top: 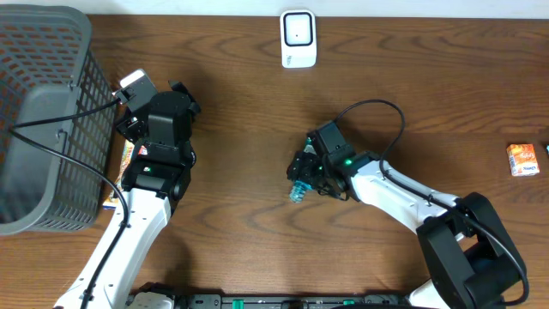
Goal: Scan the item barcode
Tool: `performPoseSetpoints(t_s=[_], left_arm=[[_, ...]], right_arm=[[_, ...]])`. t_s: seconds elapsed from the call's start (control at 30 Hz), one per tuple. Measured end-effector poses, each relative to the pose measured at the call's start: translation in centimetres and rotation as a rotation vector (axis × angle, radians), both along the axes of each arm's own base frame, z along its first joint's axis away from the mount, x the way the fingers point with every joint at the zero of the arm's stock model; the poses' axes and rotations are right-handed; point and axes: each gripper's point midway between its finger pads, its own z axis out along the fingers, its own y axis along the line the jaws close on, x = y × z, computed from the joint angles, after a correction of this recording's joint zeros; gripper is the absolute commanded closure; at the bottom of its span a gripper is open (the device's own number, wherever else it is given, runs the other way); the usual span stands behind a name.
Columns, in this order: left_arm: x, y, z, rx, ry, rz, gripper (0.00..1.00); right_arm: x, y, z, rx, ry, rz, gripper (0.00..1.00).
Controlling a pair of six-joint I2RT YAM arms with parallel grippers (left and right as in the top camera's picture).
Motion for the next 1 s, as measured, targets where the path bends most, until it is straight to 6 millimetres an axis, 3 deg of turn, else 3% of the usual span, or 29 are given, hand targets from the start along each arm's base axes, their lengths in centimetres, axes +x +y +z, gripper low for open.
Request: performPoseSetpoints(t_s=[0.13, 0.37, 0.7, 0.8, 0.9, 1.0], left_arm=[[0.0, 0.0, 0.0, 0.000, 0.000, 0.000, 0.02], [0.0, 0.0, 0.0, 0.000, 0.001, 0.000, 0.02], [0.0, 0.0, 0.0, 0.000, 0.001, 0.000, 0.02], [0.0, 0.0, 0.0, 0.000, 0.002, 0.000, 0.02], [0.0, 0.0, 0.0, 0.000, 0.002, 0.000, 0.02], [0.0, 0.0, 0.0, 0.000, 0.002, 0.000, 0.02]], right_arm=[[-0.3, -0.5, -0.2, -0.072, 0.039, -0.007, 0.28], [-1.6, -3.2, -0.7, -0.253, 0.106, 0.009, 0.30], [-2.5, -5.1, -1.2, -0.395, 0.122, 0.214, 0.07], [-2.9, -5.2, -1.2, -0.414, 0.118, 0.297, 0.18], [-3.2, -5.0, -1.2, -0.422, 0.116, 0.348, 0.37], [-3.2, -5.0, -1.1, -0.429, 0.112, 0.365, 0.44]])
